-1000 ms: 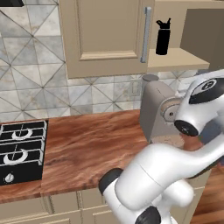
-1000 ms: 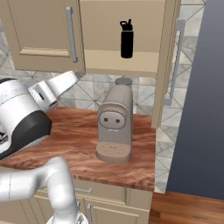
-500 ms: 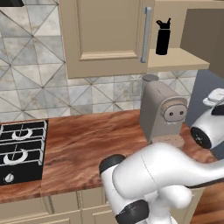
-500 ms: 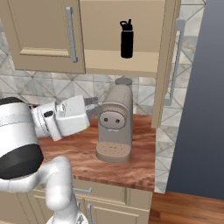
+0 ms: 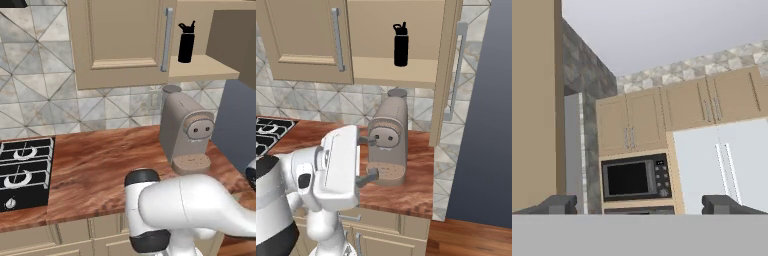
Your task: Pick the avocado and bread from the counter and place them on the plate. Then pick the jam from the cabinet and place it next to the plate. Lastly close the cabinet door.
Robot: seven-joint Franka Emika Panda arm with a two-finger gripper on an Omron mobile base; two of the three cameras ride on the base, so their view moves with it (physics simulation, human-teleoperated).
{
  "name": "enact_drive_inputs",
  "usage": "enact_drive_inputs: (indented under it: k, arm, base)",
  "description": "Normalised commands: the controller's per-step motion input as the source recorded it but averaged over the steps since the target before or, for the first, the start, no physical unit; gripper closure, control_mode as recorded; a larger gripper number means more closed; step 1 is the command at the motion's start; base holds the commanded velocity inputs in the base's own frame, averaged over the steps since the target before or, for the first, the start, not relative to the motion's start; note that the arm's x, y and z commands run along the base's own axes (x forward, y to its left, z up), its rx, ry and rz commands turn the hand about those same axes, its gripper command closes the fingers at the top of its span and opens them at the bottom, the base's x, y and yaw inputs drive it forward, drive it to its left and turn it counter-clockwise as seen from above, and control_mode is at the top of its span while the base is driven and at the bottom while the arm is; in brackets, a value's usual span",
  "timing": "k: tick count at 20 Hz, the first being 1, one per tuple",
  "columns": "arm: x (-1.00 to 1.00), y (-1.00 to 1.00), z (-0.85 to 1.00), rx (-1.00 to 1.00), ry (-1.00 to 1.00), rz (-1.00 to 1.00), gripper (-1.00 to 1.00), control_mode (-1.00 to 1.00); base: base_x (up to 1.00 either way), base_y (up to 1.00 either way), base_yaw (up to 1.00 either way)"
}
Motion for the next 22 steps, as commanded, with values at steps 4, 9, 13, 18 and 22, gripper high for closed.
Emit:
enact_drive_inputs:
  k: [4,9,13,18,22]
  arm:
    - [-0.89,-0.25,0.18,0.07,-0.18,0.03,-1.00,-1.00]
    - [-0.63,-0.43,0.18,0.06,-0.16,0.09,-1.00,-1.00]
    - [-0.10,-0.55,0.03,0.09,-0.01,0.17,-1.00,-1.00]
    - [0.08,-0.60,0.00,0.09,0.01,0.29,-1.00,-1.00]
    - [0.00,-0.60,0.00,0.04,0.00,0.34,-1.00,-1.00]
  base:
    - [0.00,0.00,0.00]
    - [0.00,0.00,0.00]
    - [0.00,0.00,0.00]
    - [0.00,0.00,0.00]
    - [0.00,0.00,0.00]
